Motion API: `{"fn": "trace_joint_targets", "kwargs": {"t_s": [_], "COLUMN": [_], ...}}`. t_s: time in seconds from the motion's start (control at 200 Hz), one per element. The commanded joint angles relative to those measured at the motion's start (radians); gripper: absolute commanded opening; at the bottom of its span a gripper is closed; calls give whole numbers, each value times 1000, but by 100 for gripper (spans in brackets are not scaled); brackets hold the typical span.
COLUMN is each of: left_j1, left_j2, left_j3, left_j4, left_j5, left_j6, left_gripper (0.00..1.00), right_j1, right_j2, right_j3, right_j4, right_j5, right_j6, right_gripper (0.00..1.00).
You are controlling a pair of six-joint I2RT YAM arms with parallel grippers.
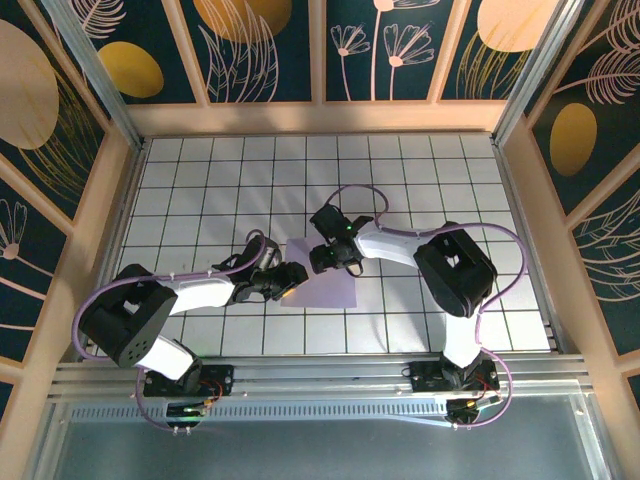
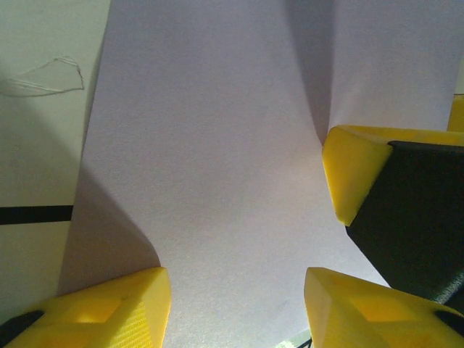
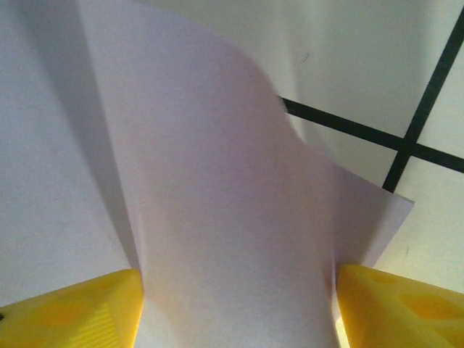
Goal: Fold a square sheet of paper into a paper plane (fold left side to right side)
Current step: Pick up the square sheet of paper from the center of the table.
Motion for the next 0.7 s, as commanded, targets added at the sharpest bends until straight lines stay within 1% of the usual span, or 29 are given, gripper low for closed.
{"fn": "trace_joint_targets", "kwargs": {"t_s": [0.0,0.105,0.215,0.315,0.4,0.521,0.626,0.696], "left_j1": [-5,-4,8,45,84,158,231,273], "left_j2": [3,-38,-100,-167,-218,-272,-328,-368], "left_j3": [2,-4,-5,-18,-28,-51,-90,-113], "left_j4": [-9,-4,-23,-40,-57,-53,-5,33], "left_j5": [-22,-49,-80,-86,-84,-33,33,74], "left_j6": [-20,-23,-11,7,34,64,80,103], "left_gripper": [54,57,62,68,72,75,77,81], "right_j1": [9,5,-12,-35,-63,-119,-179,-222], "right_j2": [13,0,-27,-63,-97,-152,-214,-262], "right_j3": [18,12,-11,-38,-65,-110,-155,-187], "right_j4": [-23,-13,13,46,78,134,183,209], "right_j5": [-27,-31,-69,-121,-186,-304,-406,-468], "right_j6": [12,11,13,14,11,18,23,23], "right_gripper": [67,62,55,49,42,37,35,33]}}
